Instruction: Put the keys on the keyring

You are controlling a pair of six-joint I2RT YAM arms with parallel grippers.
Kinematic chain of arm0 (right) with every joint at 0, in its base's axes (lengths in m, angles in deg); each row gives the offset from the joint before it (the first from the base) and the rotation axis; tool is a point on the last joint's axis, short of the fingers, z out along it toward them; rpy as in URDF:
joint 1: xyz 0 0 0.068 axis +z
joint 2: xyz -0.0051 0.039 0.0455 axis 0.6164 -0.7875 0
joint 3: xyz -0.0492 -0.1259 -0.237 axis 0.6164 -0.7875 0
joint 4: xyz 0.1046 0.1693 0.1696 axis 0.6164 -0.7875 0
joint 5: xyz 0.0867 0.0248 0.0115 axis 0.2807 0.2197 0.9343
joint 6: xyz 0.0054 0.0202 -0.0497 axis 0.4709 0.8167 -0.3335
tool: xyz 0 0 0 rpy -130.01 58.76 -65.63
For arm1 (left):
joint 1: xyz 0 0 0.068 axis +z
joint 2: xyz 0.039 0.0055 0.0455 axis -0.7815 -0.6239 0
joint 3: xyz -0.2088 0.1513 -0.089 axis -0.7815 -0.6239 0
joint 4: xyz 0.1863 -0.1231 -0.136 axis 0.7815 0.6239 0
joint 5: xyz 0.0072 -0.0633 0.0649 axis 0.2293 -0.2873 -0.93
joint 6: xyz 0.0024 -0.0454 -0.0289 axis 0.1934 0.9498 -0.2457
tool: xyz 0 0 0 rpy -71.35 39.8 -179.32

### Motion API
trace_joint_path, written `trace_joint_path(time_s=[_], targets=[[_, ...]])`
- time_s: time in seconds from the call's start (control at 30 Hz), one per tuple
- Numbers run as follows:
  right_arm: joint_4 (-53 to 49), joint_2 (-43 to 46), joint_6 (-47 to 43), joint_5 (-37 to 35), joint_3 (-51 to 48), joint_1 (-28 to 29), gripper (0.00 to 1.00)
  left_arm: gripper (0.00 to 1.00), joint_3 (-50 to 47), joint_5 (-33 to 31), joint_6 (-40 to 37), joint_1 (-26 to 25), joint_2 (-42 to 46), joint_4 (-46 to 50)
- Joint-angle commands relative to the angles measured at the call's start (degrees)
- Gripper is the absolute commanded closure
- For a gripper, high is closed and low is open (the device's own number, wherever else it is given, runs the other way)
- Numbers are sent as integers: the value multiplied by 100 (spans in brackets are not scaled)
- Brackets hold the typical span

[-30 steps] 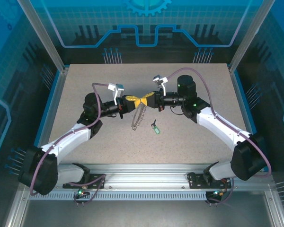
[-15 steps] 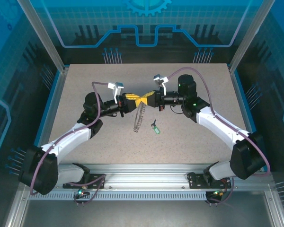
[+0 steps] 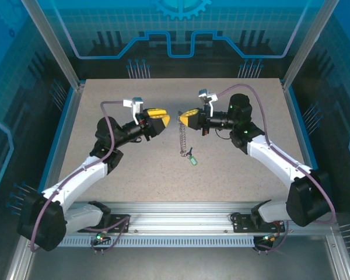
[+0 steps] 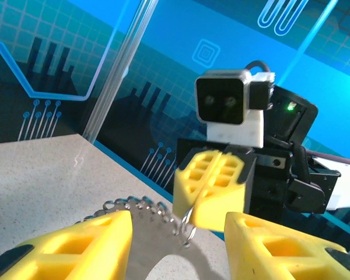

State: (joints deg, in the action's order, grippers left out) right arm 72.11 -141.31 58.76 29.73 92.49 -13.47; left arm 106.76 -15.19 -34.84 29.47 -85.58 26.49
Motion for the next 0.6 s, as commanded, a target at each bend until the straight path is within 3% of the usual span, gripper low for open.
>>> trace_joint_path(time_s=[0.0, 0.27, 0.57], targets=[[449, 269, 81, 20, -44, -32, 100, 52, 62, 253, 290, -39, -133, -200], [792, 360, 392, -312, -186, -32, 100, 54, 71, 553, 959, -124, -508, -1061], [1056, 224, 661, -461, -226, 10, 100, 58, 139, 498, 1008, -302, -662, -1209]])
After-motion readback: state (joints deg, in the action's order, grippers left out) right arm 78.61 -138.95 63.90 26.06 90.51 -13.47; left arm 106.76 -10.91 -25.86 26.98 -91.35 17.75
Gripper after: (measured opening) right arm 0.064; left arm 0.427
